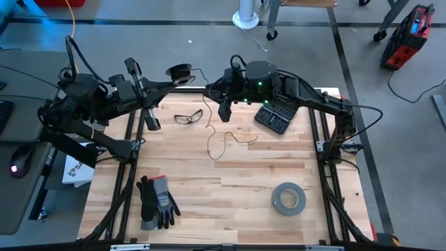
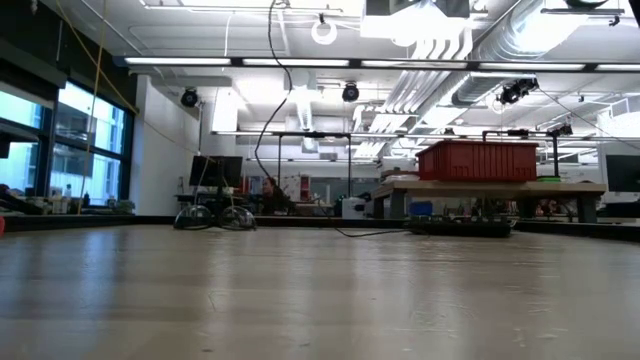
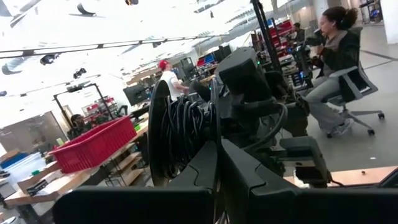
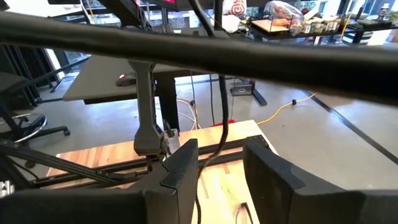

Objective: Coil cords
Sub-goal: Coil the black wire on the black spool

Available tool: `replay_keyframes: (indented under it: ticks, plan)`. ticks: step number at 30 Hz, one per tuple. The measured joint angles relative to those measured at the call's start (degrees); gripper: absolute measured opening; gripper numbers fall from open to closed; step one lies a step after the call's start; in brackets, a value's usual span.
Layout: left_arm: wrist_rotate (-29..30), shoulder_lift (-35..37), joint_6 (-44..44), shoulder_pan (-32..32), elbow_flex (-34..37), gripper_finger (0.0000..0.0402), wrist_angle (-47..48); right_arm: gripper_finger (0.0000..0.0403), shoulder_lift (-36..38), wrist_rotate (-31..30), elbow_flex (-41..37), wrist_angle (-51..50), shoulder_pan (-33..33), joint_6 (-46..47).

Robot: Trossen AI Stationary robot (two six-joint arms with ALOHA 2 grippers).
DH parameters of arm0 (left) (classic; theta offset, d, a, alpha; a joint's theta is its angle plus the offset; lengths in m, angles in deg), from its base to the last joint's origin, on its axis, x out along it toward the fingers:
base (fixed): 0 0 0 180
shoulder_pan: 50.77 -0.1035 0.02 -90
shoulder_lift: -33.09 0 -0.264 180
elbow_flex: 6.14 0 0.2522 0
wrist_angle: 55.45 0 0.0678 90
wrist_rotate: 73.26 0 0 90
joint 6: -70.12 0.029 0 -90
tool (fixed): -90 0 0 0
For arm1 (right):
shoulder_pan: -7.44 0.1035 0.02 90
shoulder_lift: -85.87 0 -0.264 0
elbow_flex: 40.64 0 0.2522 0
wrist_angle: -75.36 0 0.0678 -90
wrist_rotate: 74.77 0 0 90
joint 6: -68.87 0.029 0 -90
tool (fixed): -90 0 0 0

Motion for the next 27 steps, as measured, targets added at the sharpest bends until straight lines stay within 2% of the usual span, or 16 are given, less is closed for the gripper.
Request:
replay_keyframes:
  ticks: [13, 17, 22, 24, 27]
  plan:
    - [0.0, 0.0, 0.06, 0.0, 0.0, 0.0005, 0.02, 0.0113, 0.0, 0.29, 0.0, -0.85, 0.0, -0.01]
    - [0.0, 0.0, 0.06, 0.0, 0.0, 0.0005, 0.02, 0.0084, 0.0, 0.28, 0.0, -0.87, 0.0, -0.19]
    - [0.04, 0.0, -0.06, 0.0, 0.0, 0.0005, -0.29, 0.0012, 0.0, 0.28, 0.0, -0.88, 0.45, -2.43]
    - [0.04, 0.0, -2.1, -0.02, 0.0, 0.0005, -0.96, 0.0007, 0.0, 0.27, 0.0, -0.41, 1.12, -2.5]
    - [0.03, -0.37, -9.77, -0.91, -0.02, 0.0005, -1.89, 0.0002, -0.71, 0.65, 0.0, 3.44, 3.23, -2.42]
